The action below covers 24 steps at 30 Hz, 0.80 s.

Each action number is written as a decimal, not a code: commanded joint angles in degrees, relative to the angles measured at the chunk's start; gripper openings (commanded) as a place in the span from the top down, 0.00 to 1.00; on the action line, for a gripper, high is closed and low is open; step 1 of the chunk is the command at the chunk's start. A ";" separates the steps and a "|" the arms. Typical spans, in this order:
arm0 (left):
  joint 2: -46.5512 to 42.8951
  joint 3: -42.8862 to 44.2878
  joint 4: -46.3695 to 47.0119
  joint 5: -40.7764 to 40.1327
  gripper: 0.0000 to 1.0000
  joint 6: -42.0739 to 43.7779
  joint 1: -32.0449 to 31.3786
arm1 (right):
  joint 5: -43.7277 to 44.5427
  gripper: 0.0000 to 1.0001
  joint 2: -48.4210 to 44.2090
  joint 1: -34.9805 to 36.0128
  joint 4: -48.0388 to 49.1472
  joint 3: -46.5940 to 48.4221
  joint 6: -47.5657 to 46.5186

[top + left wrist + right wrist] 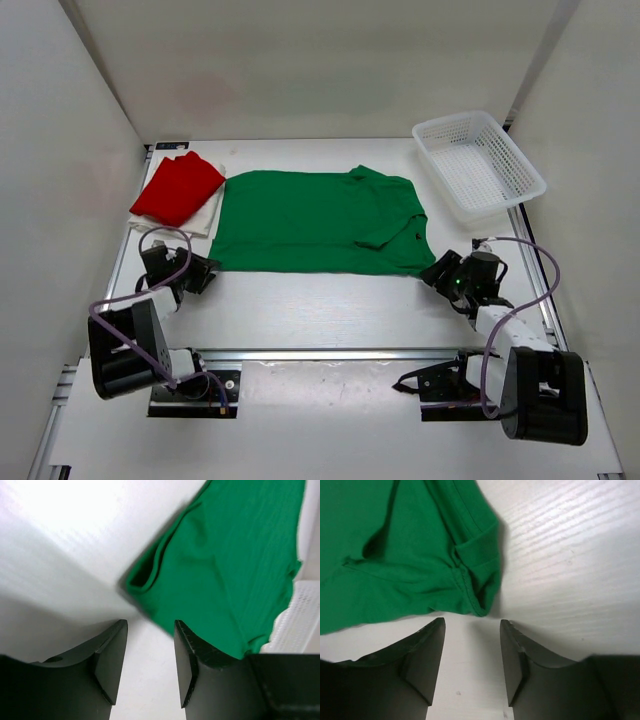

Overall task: Fold and stack the t-shirts
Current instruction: Fold the flattened tshirt in 1/3 of the way

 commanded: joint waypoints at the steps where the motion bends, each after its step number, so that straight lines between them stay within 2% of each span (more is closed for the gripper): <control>1: 4.74 -1.20 4.57 -2.76 0.45 -3.46 0.96 | 0.49 0.52 2.62 0.11 3.53 0.30 0.95; 4: 7.20 -1.03 8.53 -2.59 0.48 -5.75 1.04 | 0.15 0.47 6.57 0.03 6.78 0.92 1.91; 5: 7.99 -0.77 9.24 -2.06 0.52 -6.19 1.30 | 0.23 0.45 8.24 0.02 7.74 1.18 2.18; 8: 9.85 0.55 8.91 -0.91 0.57 -5.58 1.05 | -1.08 0.46 11.76 -0.94 10.65 1.88 3.40; 11: 8.88 0.99 8.98 -3.45 0.63 -4.79 0.25 | -0.82 0.48 13.96 -0.07 11.62 3.20 4.02; 13: 9.14 0.29 10.12 -3.64 0.68 -4.97 0.08 | -0.12 0.58 15.46 0.46 11.71 4.69 3.50; 18: 10.29 2.40 10.04 -3.72 0.83 -4.09 -0.45 | -1.00 0.77 18.89 -0.32 12.32 7.15 3.67; 23: 6.69 6.96 8.11 -4.78 1.00 -3.38 -3.69 | 0.41 0.98 13.46 0.37 10.75 7.42 3.32; 24: 4.77 7.67 6.80 -4.34 1.00 -2.95 -4.31 | 1.28 1.00 11.88 0.64 9.18 7.33 2.97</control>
